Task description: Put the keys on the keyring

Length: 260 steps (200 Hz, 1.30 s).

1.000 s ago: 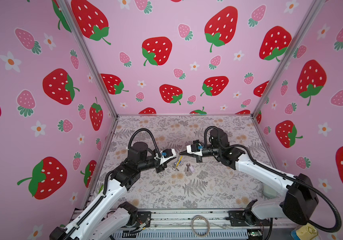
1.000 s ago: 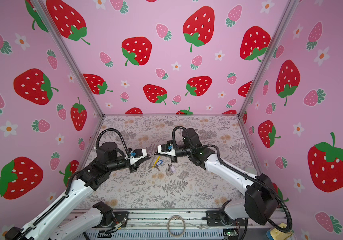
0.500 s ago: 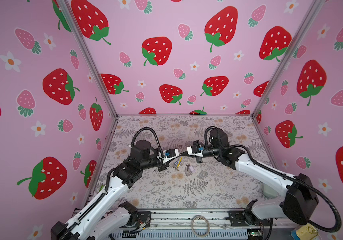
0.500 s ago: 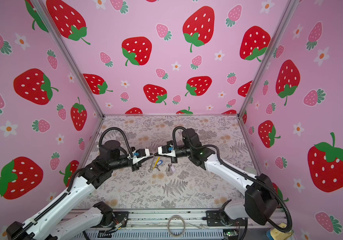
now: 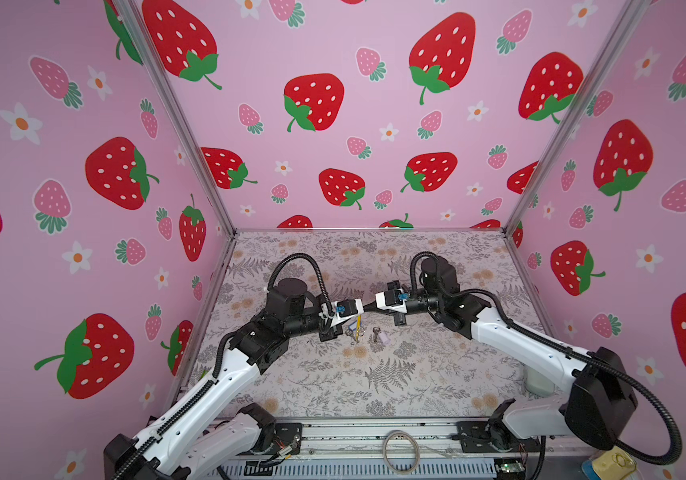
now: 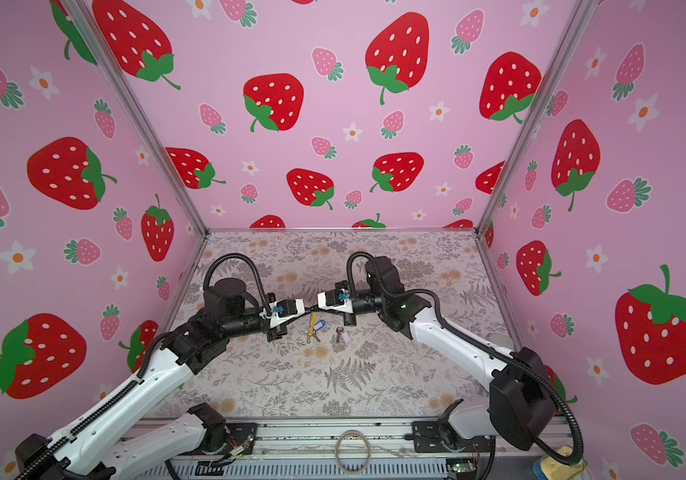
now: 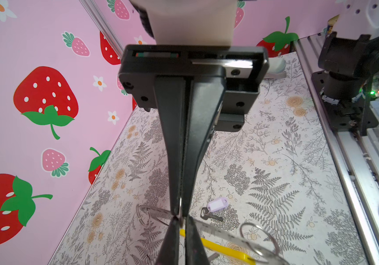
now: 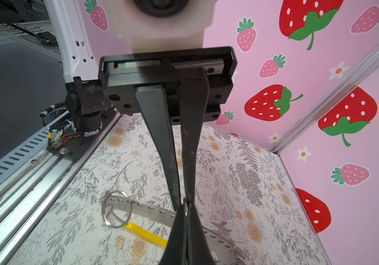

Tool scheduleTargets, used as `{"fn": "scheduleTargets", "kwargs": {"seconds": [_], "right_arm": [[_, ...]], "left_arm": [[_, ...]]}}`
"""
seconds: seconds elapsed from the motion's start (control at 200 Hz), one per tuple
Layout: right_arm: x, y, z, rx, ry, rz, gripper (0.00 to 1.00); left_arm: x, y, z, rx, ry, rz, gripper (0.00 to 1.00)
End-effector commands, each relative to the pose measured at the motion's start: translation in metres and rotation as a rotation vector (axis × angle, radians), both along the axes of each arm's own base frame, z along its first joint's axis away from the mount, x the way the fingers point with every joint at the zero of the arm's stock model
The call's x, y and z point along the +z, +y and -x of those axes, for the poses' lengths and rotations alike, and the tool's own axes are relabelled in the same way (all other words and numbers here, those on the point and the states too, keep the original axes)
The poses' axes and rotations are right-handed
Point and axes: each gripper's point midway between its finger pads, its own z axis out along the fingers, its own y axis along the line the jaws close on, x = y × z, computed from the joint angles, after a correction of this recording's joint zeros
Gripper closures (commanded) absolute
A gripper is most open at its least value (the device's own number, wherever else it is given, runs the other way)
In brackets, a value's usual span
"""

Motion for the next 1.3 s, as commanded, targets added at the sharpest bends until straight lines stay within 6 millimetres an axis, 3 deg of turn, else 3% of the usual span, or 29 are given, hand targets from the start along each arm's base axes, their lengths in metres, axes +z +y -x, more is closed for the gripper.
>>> {"fn": "scheduleTargets", "kwargs": {"seconds": [0.0,0.205,0.44,0.635,1.296], "right_arm": [[0.009,-0.001,0.008,0.038,-0.045,-0.034,1.0],[0.007,-0.002,0.006,0.024,-0.053,-0.03,0.99],[0.0,-0.011,-0.002,-0.042,-0.061,-0.013,0.75],[-0.004,-0.024,-0.006,-0.087,-0.051,-0.002,0.68],[0.012,-0.034,-0.001,-0.109,-0.066,0.003,0.79]], "left_arm": [[0.019,-0.009,0.008,-0.066,-0.054,0.012,0.99],[0.018,-0.011,0.008,-0.061,-0.078,0.007,1.0],[0.023,-0.009,0.009,-0.05,-0.125,0.028,1.0],[0.024,-0.007,0.009,-0.037,-0.156,0.037,1.0],[0.028,-0.011,0.009,-0.001,-0.268,0.042,1.0]]}}
